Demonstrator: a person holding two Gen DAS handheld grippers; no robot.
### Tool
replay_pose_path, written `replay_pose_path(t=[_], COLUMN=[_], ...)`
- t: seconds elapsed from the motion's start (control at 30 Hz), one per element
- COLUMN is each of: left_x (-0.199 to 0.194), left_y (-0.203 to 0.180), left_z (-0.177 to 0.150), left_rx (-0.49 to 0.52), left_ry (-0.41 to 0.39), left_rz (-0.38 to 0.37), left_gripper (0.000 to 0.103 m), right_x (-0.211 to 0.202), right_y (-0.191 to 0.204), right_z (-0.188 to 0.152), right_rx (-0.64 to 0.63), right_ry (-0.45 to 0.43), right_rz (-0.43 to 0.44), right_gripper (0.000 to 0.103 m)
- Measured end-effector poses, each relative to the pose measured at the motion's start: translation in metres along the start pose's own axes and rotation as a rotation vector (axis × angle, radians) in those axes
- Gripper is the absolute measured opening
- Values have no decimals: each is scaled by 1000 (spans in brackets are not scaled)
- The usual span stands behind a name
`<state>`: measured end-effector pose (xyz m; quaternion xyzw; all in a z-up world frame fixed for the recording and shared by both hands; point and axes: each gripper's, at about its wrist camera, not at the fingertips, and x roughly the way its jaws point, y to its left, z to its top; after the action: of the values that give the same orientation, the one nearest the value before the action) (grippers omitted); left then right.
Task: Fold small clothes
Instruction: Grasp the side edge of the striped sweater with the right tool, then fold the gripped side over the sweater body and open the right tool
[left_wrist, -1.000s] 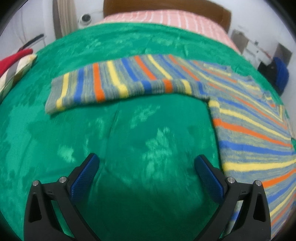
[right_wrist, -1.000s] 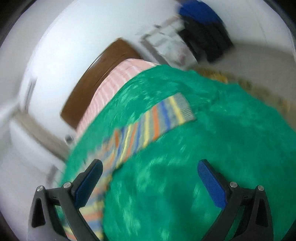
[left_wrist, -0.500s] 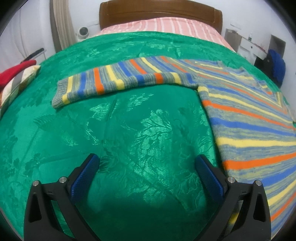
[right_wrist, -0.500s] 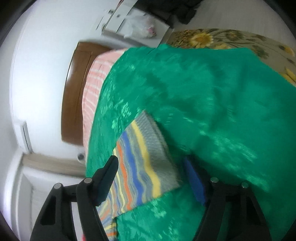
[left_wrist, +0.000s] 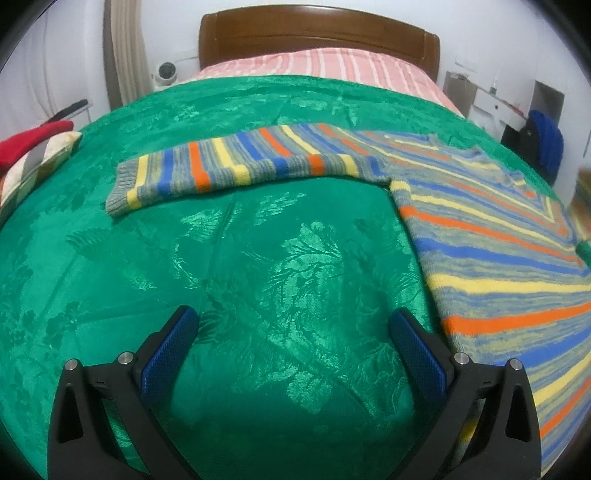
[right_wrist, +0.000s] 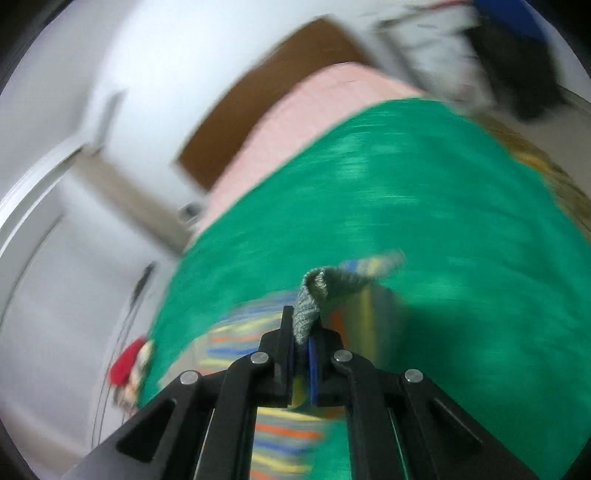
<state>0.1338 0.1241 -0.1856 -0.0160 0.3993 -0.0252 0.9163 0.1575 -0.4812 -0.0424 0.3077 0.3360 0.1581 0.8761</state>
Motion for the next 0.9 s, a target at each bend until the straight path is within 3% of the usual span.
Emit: replay_pose_path(t=[0.13,0.2,0.23,0.27,0.37,0.47,0.53,0.73,0.9], left_x=[0,-1,-1,-1,-1,-1,-1,0,-1], left_y=[0,1,1,1,1,1,1,0,0], left_z=[0,-1,-1,-1,-2,-2,-2,-2,-2], left_rx=[0,-2,-4,-5,-6,-7,-5,-2,-2], left_ry=[-6,-9,-10,-12,-16,-18,-18,-18,-18], left_rz=[0,-3,-5,-8,-9,-10,-7,-1,-1], left_gripper=[103,103,103,103,103,103,103,103,103], right_x=[65,109,128,149,173,163,145,81,27], right_y=[89,119,125,128,123,103,89,17,-22], right_z=[-16,-33,-42,-53,-81,-96,-102,-128,-148], right_rx=[-102,-124,-107,-70,-21,-52,-83,-222,-211], right_ry=[96,146,179,226,274,281,269,208,127], right_rz=[131,152,172,190,169,89,22,-310,-411], right_gripper=[8,21,53,76,76,76,76,76,76])
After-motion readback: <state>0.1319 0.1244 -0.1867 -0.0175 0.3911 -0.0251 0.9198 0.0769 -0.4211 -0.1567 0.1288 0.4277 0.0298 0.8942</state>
